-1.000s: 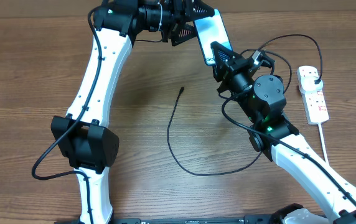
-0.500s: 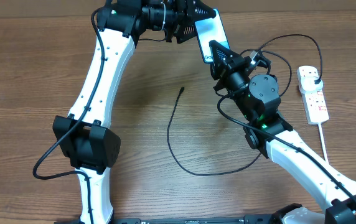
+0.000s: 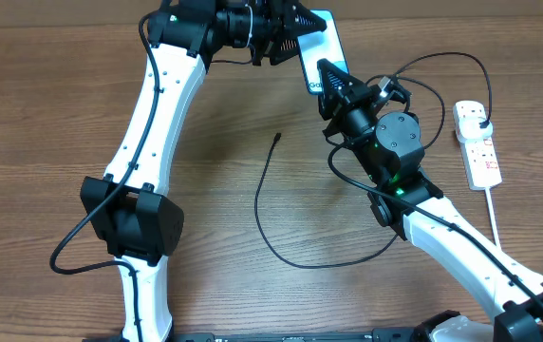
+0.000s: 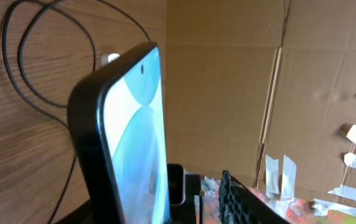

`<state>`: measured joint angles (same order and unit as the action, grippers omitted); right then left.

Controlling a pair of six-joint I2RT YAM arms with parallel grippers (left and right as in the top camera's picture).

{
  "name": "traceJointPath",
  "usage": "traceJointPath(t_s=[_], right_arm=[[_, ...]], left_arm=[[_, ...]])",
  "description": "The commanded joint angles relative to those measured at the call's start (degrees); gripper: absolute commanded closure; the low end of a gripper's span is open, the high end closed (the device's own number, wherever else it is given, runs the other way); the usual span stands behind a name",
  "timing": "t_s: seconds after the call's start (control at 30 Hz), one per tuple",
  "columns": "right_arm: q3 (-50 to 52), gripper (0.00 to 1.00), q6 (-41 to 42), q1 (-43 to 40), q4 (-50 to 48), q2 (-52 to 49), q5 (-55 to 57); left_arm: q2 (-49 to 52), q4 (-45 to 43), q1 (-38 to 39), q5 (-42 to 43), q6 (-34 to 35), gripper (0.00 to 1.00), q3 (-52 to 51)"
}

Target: Plug charger to phone and switch on socket

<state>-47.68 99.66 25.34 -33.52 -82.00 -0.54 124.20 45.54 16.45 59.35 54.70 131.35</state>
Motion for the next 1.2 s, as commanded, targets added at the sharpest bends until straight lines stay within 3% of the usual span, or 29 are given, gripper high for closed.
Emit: traceJointPath(t_s=[0.0,0.23,0.8,1.0,1.17], right_arm=[[-2.3,0.96,-0.7,0.7,-2.1,-0.2,-1.8],[-2.3,0.96,-0.9,0.8,-3.1,-0.2,-2.1],[-2.3,0.96,-0.8,0.9,-3.1,-0.2,-2.1],[-2.3,0.96,-0.8,0.9,-3.1,-0.2,-2.1],[-2.3,0.96,-0.8,0.9,-3.1,-0.2,-2.1]], left_arm=[[0.2,1.4,1.0,2.2,-3.5,0.54,1.5],[0.2,2.6,1.0,2.2,-3.9,0.55,1.5],[0.2,2.6,1.0,-0.8,-3.8,0.74,1.5],[0.2,2.6,1.0,-1.5,-3.7,0.94,1.5],[0.2,2.4,1.0,-2.0,-3.4,0.96,1.5]])
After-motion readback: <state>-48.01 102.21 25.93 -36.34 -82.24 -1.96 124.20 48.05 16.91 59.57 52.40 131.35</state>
